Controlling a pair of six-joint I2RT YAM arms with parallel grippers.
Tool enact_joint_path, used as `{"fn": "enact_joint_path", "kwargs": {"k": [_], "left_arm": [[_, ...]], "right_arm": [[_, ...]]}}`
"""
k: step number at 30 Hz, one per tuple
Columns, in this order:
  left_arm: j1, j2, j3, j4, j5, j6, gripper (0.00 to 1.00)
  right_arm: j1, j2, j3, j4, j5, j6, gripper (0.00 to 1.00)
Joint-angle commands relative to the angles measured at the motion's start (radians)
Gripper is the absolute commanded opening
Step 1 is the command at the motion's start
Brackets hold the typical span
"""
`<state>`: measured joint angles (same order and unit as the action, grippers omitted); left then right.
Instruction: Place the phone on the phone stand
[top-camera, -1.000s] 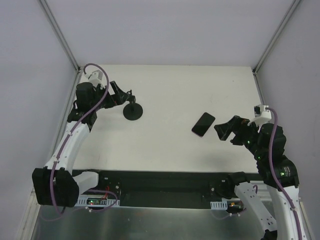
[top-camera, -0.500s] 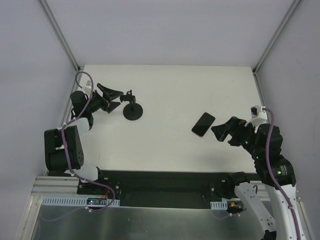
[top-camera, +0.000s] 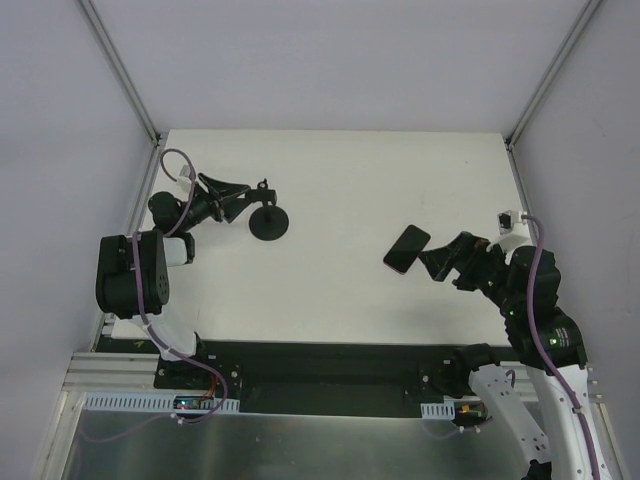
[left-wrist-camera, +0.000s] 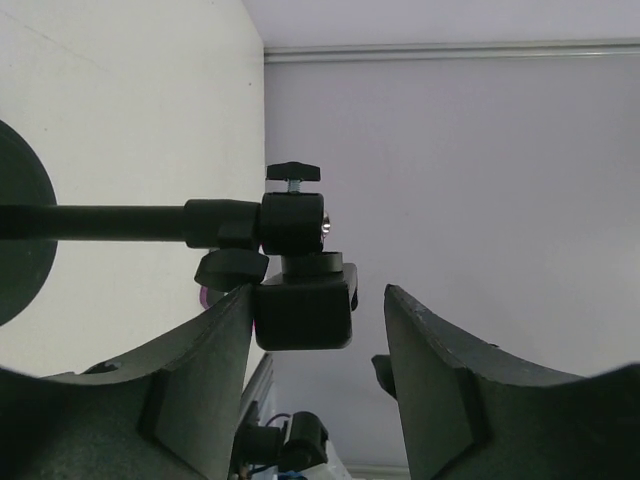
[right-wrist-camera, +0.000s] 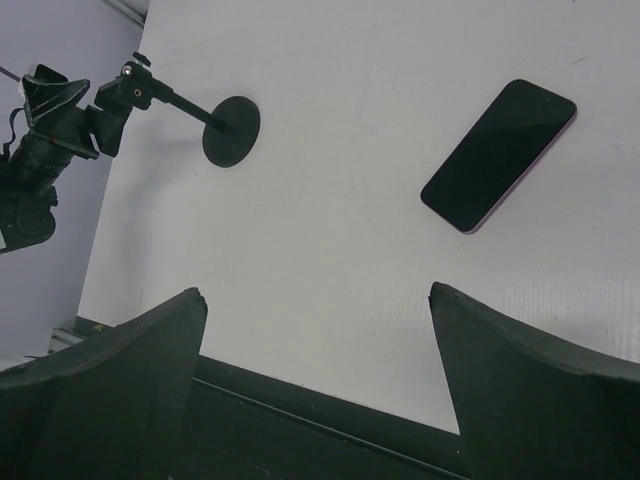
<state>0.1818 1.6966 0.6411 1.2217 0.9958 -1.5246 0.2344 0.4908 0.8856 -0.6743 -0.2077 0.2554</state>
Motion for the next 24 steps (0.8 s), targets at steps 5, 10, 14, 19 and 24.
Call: {"fn": "enact_joint_path", "kwargs": {"k": [5, 10, 14, 19, 24], "left_arm": [[-0.031, 0.054, -0.021, 0.275, 0.015, -0.131, 0.33], [-0.083, 0.029, -0.057, 0.262, -0.026, -0.1, 0.14], [-0.134, -0.052, -0.161, 0.233, -0.144, -0.074, 0.09], [-0.165, -0.263, -0.389, 0.184, -0.33, -0.005, 0.0], [-0.209, -0.49, -0.462, -0.093, -0.44, 0.066, 0.0]], "right_arm": [[0.0, 0.008, 0.001, 0.053, -0.038, 0.042, 0.96], [0.0, 0.031, 0.015, 0.026, -0.016, 0.041, 0.96], [0.009, 0.051, 0.026, 0.013, 0.033, 0.057, 0.96], [0.025, 0.094, 0.016, 0.005, 0.122, 0.088, 0.96], [0.077, 0.156, -0.01, 0.038, 0.155, 0.099, 0.96]]}}
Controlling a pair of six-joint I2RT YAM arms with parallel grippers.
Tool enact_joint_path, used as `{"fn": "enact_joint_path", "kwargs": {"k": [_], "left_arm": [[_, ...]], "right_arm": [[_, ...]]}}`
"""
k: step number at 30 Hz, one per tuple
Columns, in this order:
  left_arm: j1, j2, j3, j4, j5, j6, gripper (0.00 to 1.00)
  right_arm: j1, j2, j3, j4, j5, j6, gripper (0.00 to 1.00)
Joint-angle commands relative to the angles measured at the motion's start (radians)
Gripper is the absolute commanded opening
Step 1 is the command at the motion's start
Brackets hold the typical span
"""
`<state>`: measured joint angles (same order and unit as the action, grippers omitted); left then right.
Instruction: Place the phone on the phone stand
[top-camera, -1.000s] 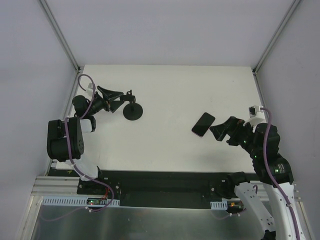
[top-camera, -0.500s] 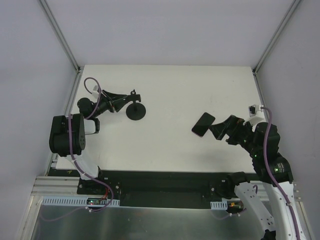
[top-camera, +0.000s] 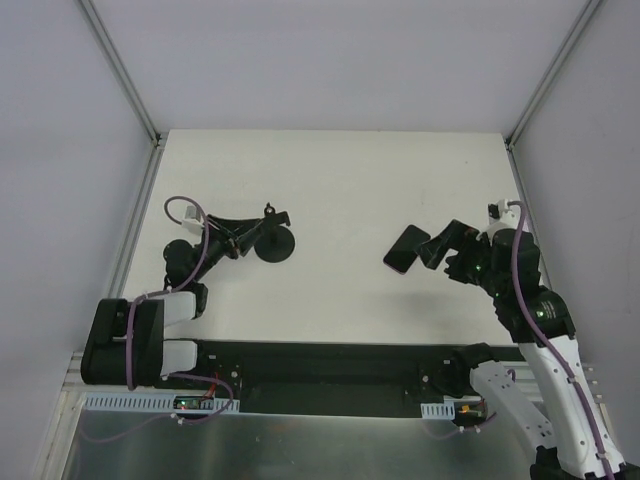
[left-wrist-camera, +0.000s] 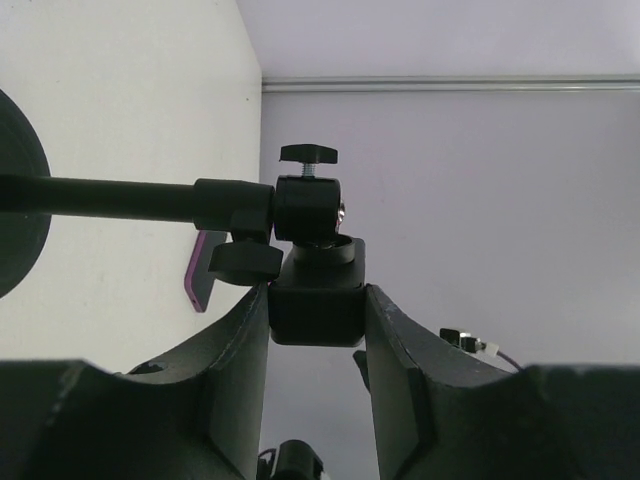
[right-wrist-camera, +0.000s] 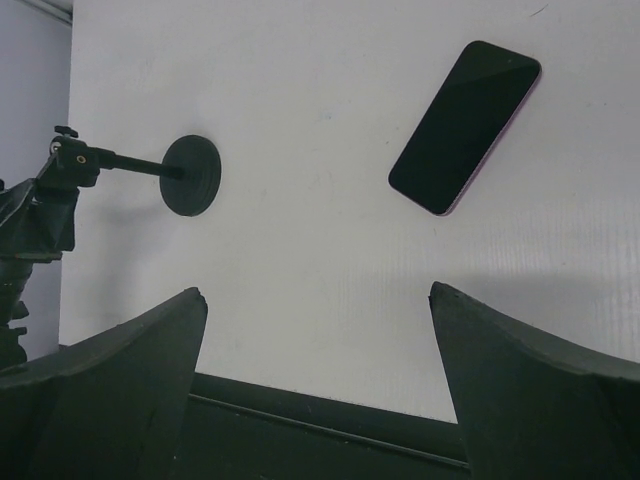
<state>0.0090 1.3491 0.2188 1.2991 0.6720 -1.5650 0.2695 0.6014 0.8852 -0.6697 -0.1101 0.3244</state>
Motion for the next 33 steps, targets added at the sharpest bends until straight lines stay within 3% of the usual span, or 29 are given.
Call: {"fn": "enact_joint_path", "kwargs": {"k": [1, 6, 8, 9, 10, 13, 17, 18, 21, 25, 29, 33], "left_arm": [[-0.041, -0.227, -0.039, -0.226, -0.124, 0.13, 0.0], [-0.043, -0.477, -0.041, -0.539, -0.181, 0.215, 0.0], [-0.043, -0.496, -0.045, -0.574, -0.172, 0.215, 0.26], [-0.043, -0.496, -0.048, -0.566, -0.158, 0.214, 0.43], [-0.043, -0.493, -0.049, -0.561, -0.131, 0.209, 0.76], [-0.04, -0.487, -0.049, -0.57, -0.062, 0.198, 0.98], [-0.015, -0.573, 0.003, -0.725, -0.011, 0.294, 0.99], [0.014, -0.628, 0.036, -0.892, -0.021, 0.413, 0.99], [0.028, -0.683, 0.198, -1.195, -0.101, 0.635, 0.99], [0.042, -0.608, 0.322, -1.251, -0.065, 0.687, 0.99], [0.057, -0.518, 0.469, -1.258, -0.06, 0.732, 0.99], [0.065, -0.357, 0.603, -1.259, 0.021, 0.775, 0.99]], "right_arm": [[0.054, 0.06, -0.018, 0.047, 0.064, 0.031, 0.96], [0.176, 0.156, -0.014, 0.055, 0.189, 0.036, 0.96], [0.215, 0.21, 0.001, 0.052, 0.23, 0.036, 0.96], [0.253, 0.23, 0.008, 0.045, 0.262, 0.036, 0.96], [0.27, 0.248, 0.014, 0.041, 0.279, 0.039, 0.96], [0.315, 0.307, 0.032, 0.038, 0.329, 0.041, 0.96], [0.315, 0.351, 0.044, -0.014, 0.495, 0.047, 0.96], [0.313, 0.362, 0.05, -0.039, 0.563, 0.044, 0.96], [0.306, 0.431, 0.083, -0.053, 0.569, -0.031, 0.96], [0.286, 0.575, 0.187, -0.094, 0.531, -0.05, 0.96], [0.212, 0.679, 0.236, -0.024, 0.402, 0.043, 0.96], [0.197, 0.771, 0.28, -0.016, 0.441, 0.151, 0.96]]}}
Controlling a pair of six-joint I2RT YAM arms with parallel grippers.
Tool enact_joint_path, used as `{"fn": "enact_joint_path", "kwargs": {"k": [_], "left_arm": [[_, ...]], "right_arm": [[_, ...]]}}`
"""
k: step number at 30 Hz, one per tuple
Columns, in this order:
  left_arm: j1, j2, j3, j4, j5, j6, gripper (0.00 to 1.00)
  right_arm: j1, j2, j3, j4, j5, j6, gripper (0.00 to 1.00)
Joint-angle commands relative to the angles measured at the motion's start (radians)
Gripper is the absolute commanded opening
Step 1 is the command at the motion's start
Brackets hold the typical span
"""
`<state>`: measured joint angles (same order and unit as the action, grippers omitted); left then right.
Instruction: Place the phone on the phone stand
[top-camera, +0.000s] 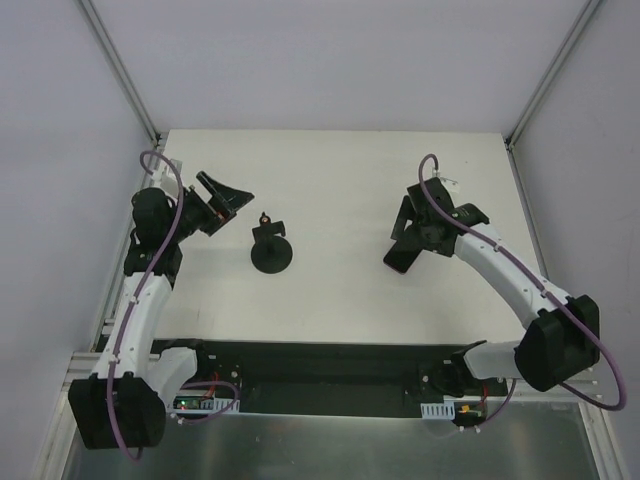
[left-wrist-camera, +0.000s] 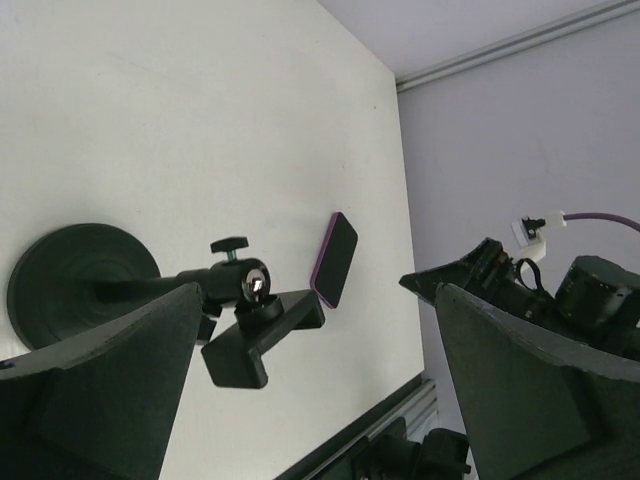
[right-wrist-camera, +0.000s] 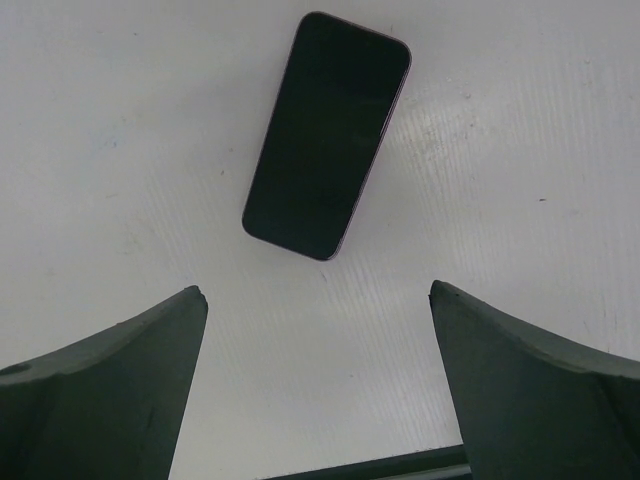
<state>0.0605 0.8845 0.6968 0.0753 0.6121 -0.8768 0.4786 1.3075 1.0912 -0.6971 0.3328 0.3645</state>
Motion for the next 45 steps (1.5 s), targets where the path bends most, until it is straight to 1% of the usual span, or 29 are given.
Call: {"fn": "enact_joint_path", "kwargs": {"k": [1, 3, 6, 8, 11, 13, 15, 17, 20, 29, 36, 39, 41, 45], "left_arm": [[0.013, 0.134, 0.148, -0.035, 0.124, 0.093, 0.99], [0.013, 0.206, 0.211, -0.034, 0.156, 0.116, 0.99], [0.013, 0.264, 0.257, -0.034, 0.181, 0.156, 0.99], [0.012, 0.281, 0.273, -0.035, 0.187, 0.186, 0.99], [0.013, 0.285, 0.279, -0.069, 0.164, 0.281, 0.99], [0.027, 0.274, 0.259, -0.069, 0.169, 0.288, 0.99], [0.032, 0.254, 0.25, -0.071, 0.175, 0.303, 0.99], [0.036, 0.232, 0.234, -0.069, 0.169, 0.309, 0.99], [0.039, 0.226, 0.224, -0.071, 0.17, 0.306, 0.99], [0.047, 0.255, 0.201, -0.042, 0.215, 0.262, 0.99], [0.045, 0.251, 0.187, -0.026, 0.213, 0.257, 0.99], [0.045, 0.26, 0.187, -0.02, 0.221, 0.252, 0.99], [0.048, 0.26, 0.185, -0.019, 0.224, 0.249, 0.99], [0.048, 0.249, 0.175, -0.006, 0.224, 0.248, 0.99]], "right_arm": [[-0.015, 0.09, 0.085, 0.007, -0.006, 0.147, 0.96], [-0.018, 0.171, 0.14, -0.024, -0.018, 0.162, 0.96], [-0.02, 0.272, 0.196, -0.096, 0.033, 0.221, 0.96], [-0.026, 0.32, 0.196, -0.076, 0.026, 0.232, 0.96], [-0.043, 0.377, 0.193, -0.049, -0.049, 0.209, 0.96], [-0.046, 0.404, 0.19, -0.036, -0.057, 0.182, 0.96], [-0.046, 0.412, 0.177, 0.019, -0.087, 0.101, 0.96], [-0.046, 0.404, 0.139, 0.074, -0.09, 0.09, 0.96], [-0.057, 0.412, 0.107, 0.111, -0.107, 0.109, 0.96], [-0.078, 0.461, 0.065, 0.134, -0.095, 0.185, 0.96], [-0.084, 0.492, 0.044, 0.168, -0.107, 0.186, 0.96], [-0.084, 0.49, 0.012, 0.197, -0.106, 0.194, 0.99], [-0.086, 0.493, -0.001, 0.209, -0.107, 0.197, 0.99], [-0.084, 0.498, -0.02, 0.22, -0.106, 0.214, 0.95]]}}
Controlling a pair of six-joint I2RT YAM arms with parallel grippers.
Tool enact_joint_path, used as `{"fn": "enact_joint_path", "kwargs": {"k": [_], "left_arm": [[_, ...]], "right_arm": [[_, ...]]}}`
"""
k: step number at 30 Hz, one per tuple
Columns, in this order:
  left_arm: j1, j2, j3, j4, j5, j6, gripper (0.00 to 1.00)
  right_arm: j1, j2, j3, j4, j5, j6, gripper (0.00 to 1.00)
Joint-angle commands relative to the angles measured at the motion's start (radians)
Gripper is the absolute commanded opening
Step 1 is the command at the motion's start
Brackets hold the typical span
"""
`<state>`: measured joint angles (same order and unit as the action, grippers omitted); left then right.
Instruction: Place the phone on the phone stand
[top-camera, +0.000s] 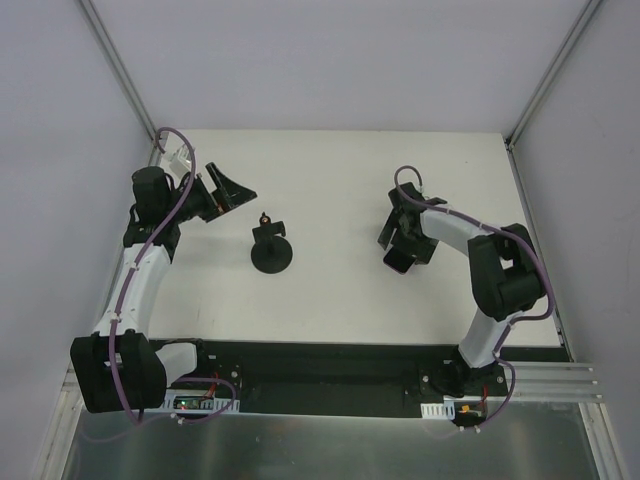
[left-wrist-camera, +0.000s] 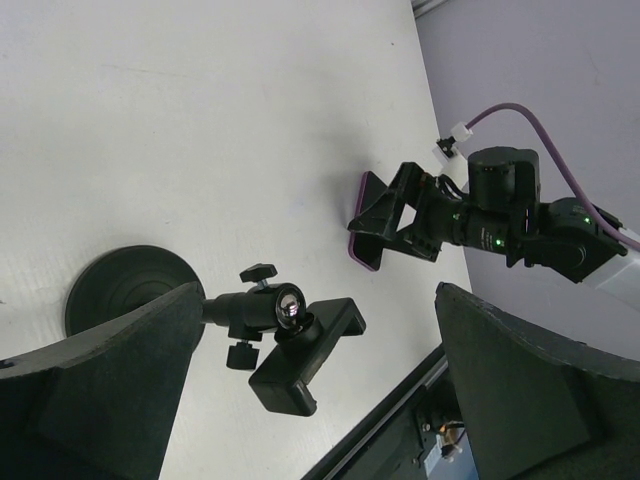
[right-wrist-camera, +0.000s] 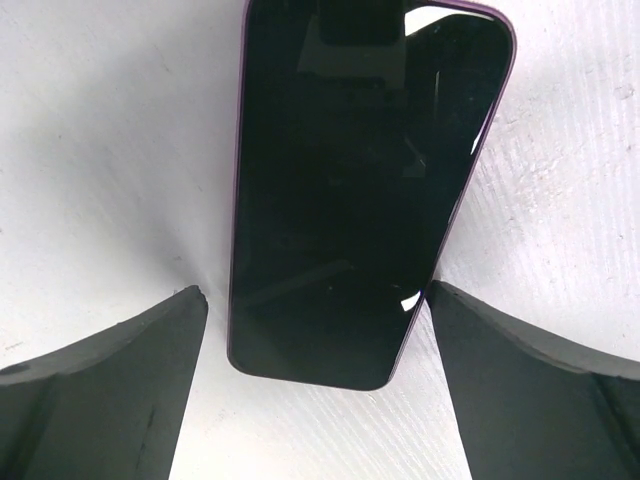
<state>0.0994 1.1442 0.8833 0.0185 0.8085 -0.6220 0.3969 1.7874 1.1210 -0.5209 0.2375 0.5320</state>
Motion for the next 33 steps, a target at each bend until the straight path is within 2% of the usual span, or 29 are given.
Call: {"fn": "enact_joint_path", "kwargs": {"k": [1, 5, 17, 23, 33], "left_arm": [[0.01, -0.011, -0.012, 0.055, 0.027, -0.01, 0.99], [0.01, -0.006, -0.015, 0.063, 0.034, -0.019, 0.99], [0.016, -0.024, -0.027, 0.069, 0.021, -0.025, 0.97], [0.014, -0.024, -0.038, 0.081, 0.026, -0.035, 0.97], [0.016, -0.021, -0.046, 0.09, 0.026, -0.039, 0.96]], "right_arm": [[-0.004, 0.017, -0.058, 0.051, -0.009, 0.049, 0.93], [0.003, 0.018, -0.081, 0.05, -0.001, 0.083, 0.86], [0.034, 0.052, -0.04, -0.024, 0.037, 0.109, 0.83], [0.036, 0.047, -0.058, 0.015, -0.001, 0.088, 0.57], [0.037, -0.037, -0.139, 0.062, 0.036, 0.08, 0.52]]}}
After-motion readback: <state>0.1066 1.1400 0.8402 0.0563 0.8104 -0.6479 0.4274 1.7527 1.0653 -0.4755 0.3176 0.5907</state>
